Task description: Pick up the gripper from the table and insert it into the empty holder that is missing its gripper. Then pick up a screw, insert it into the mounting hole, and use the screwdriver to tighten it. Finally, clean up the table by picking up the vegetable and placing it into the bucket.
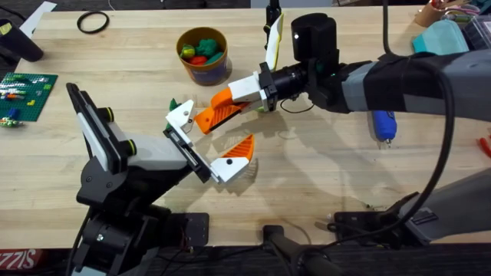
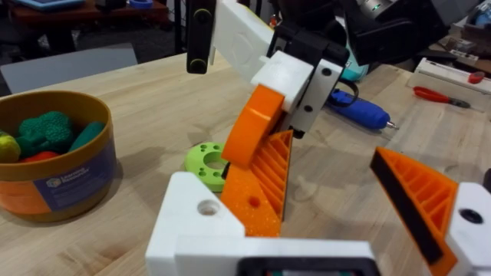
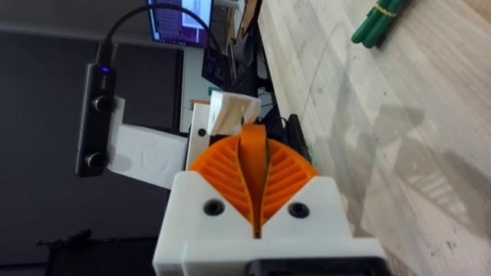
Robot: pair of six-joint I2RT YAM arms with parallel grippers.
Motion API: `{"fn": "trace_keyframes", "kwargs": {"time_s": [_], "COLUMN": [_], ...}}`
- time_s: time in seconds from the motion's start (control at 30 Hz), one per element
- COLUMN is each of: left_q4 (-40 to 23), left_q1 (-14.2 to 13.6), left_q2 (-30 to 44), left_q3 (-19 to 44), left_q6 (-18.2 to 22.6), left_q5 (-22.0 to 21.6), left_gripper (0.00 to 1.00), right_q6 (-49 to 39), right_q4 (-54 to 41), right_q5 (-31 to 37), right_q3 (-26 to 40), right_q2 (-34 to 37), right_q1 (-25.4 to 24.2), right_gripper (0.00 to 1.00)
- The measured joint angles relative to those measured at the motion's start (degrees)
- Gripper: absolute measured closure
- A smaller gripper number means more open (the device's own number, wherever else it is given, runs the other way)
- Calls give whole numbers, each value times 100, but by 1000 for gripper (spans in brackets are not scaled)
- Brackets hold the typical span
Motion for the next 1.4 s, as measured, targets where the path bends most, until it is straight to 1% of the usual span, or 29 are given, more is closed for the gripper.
{"fn": "trace_keyframes", "kwargs": {"time_s": [0.17, 0.4, 0.5, 0.63, 0.73, 1.0, 1.17, 1.27, 1.4], "left_q4": [42, 42, 42, 71, 113, 106, 41, 40, 38], "left_q1": [2, 2, 4, 4, 4, 4, 4, 4, 17], "left_q2": [25, 25, 25, 25, 25, 25, 25, 25, 25], "left_q3": [4, 4, 4, 4, 4, 4, 4, 4, 4], "left_q6": [-4, -4, -4, 22, 49, 88, 29, -64, -88], "left_q5": [-17, -17, -28, -63, -87, -120, -132, -167, -200], "left_gripper": [15, 14, 15, 15, 15, 14, 14, 14, 14], "right_q6": [30, 348, 475, 789, 1042, 1326, 1363, 1433, 1548], "right_q4": [-72, -70, 243, 1060, 1400, 1510, 1608, 1805, 2172], "right_q5": [0, -2, -23, -76, -91, -98, -125, -148, -170], "right_q3": [0, 0, -4, -26, -54, -66, -66, -63, -63], "right_q2": [4, 4, 4, 13, 68, 120, 325, 429, 585], "right_q1": [0, -9, -11, -15, -15, -15, -9, -2, 13], "right_gripper": [989, 989, 989, 989, 989, 989, 989, 989, 989]}}
